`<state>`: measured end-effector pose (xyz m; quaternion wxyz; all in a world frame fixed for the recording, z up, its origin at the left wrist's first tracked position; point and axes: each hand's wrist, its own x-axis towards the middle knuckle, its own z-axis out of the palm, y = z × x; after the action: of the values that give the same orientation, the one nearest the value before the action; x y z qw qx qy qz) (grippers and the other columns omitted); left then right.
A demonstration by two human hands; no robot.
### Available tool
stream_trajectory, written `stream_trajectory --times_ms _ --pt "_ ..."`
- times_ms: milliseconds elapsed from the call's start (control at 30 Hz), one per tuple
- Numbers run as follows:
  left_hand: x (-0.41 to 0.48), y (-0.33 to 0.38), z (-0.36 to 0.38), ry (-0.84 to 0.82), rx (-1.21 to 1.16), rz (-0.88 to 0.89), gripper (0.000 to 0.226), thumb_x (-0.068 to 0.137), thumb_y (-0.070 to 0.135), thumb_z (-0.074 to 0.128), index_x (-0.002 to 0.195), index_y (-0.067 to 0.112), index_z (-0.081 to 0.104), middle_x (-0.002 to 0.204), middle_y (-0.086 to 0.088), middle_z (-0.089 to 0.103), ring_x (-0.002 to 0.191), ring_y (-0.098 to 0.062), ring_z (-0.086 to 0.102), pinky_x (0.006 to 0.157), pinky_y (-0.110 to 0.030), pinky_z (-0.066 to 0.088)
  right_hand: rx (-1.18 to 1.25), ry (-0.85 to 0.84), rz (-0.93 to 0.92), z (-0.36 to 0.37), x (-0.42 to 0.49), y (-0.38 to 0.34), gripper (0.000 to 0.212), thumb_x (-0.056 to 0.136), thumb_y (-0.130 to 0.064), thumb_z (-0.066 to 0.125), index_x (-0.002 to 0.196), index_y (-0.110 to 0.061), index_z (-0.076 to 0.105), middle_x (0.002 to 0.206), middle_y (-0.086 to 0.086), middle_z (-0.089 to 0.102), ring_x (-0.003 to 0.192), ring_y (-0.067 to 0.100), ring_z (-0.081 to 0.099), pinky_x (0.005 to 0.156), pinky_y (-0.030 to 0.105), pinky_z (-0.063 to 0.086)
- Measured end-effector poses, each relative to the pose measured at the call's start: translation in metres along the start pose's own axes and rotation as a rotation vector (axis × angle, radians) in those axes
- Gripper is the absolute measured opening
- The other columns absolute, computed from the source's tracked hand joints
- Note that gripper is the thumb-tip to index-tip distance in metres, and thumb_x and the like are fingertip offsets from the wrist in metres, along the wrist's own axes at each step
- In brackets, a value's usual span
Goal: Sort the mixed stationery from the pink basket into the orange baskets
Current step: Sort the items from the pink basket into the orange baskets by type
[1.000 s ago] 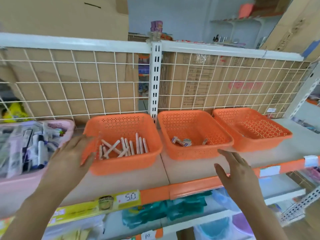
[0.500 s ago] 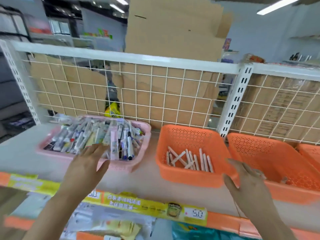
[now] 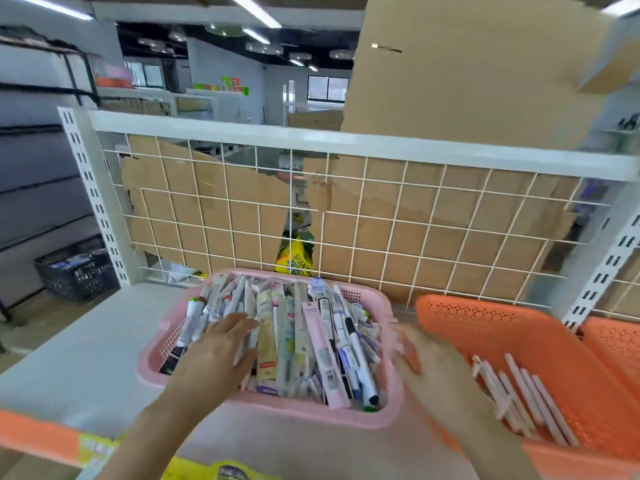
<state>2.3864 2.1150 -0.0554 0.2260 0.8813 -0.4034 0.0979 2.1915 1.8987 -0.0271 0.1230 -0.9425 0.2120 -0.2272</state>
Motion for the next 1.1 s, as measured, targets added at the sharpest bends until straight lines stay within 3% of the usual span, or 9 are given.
stream_trajectory --times_ms 133,267,433,533,633,733,833,900,1100 --pt "0.019 -0.004 0.007 -0.014 0.017 -0.053 0.032 0.085 0.024 0.065 0.115 0.013 0.061 0.112 -0.004 0.061 0.099 -0.028 0.061 0.077 -0.038 0.052 -0.004 -0.097 0.058 0.025 0.023 -0.024 0.030 0.094 -0.030 0.048 0.124 -0.030 0.052 0.110 -0.007 0.064 0.095 0.011 0.061 0.078 0.026 0.045" --pt "0.034 0.012 0.007 -0.048 0.213 -0.179 0.041 0.093 0.041 0.042 0.124 0.013 0.046 0.117 -0.006 0.054 0.109 -0.024 0.051 0.085 -0.033 0.044 -0.065 -0.160 0.189 0.046 0.040 -0.034 0.024 0.094 -0.029 0.044 0.113 -0.023 0.057 0.103 -0.004 0.065 0.092 0.013 0.062 0.067 0.025 0.043" --pt "0.044 0.020 0.010 -0.068 0.295 -0.169 0.045 0.076 0.041 0.068 0.101 0.006 0.054 0.092 -0.012 0.058 0.076 -0.026 0.063 0.053 -0.031 0.049 -0.091 -0.221 0.292 0.056 0.060 -0.039 0.032 0.090 -0.041 0.050 0.110 -0.016 0.057 0.101 -0.001 0.064 0.096 0.017 0.059 0.069 0.028 0.043" --pt "0.042 0.017 0.018 -0.084 0.321 -0.216 0.035 0.096 0.033 0.035 0.124 0.013 0.032 0.115 -0.006 0.048 0.100 -0.020 0.058 0.066 -0.026 0.044 -0.114 -0.274 0.307 0.059 0.067 -0.044 0.040 0.088 -0.042 0.054 0.118 -0.016 0.052 0.102 0.000 0.064 0.096 0.019 0.060 0.072 0.029 0.045" --pt "0.047 0.013 0.026 -0.072 0.363 -0.185 0.036 0.098 0.030 0.031 0.129 0.013 0.025 0.116 -0.003 0.050 0.098 -0.019 0.060 0.063 -0.025 0.037 -0.053 -0.325 0.357 0.061 0.073 -0.048 0.040 0.085 -0.038 0.058 0.116 -0.014 0.049 0.103 0.001 0.063 0.095 0.020 0.060 0.074 0.030 0.045" --pt "0.051 0.014 0.021 -0.127 0.318 -0.215 0.044 0.099 0.036 0.031 0.134 0.013 0.020 0.113 0.000 0.058 0.097 -0.018 0.063 0.064 -0.026 0.037 0.058 -0.368 0.417 0.064 0.077 -0.048 0.033 0.082 -0.035 0.060 0.105 -0.013 0.050 0.094 0.002 0.062 0.087 0.021 0.060 0.072 0.031 0.045" --pt "0.052 0.010 0.020 -0.119 0.247 -0.230 0.045 0.098 0.036 0.033 0.136 0.014 0.020 0.107 0.001 0.063 0.095 -0.019 0.064 0.068 -0.028 0.042 0.089 -0.375 0.416 0.070 0.079 -0.044 0.020 0.085 -0.035 0.054 0.079 -0.018 0.045 0.070 -0.002 0.049 0.066 0.017 0.051 0.059 0.030 0.036" --pt "0.052 0.006 0.020 -0.109 0.196 -0.228 0.042 0.098 0.032 0.034 0.134 0.014 0.023 0.102 0.000 0.063 0.092 -0.020 0.064 0.069 -0.030 0.044 0.074 -0.360 0.397 0.072 0.079 -0.044 0.026 0.088 -0.032 0.050 0.069 -0.020 0.037 0.064 -0.004 0.043 0.058 0.014 0.044 0.051 0.028 0.029" --pt "0.057 -0.006 0.008 -0.112 -0.026 -0.270 0.025 0.097 0.020 0.036 0.119 0.008 0.040 0.083 -0.005 0.055 0.072 -0.025 0.055 0.055 -0.031 0.038 0.004 -0.357 0.333 0.073 0.079 -0.043 0.032 0.094 -0.026 0.041 0.066 -0.020 0.028 0.063 -0.003 0.035 0.053 0.011 0.033 0.049 0.028 0.023"
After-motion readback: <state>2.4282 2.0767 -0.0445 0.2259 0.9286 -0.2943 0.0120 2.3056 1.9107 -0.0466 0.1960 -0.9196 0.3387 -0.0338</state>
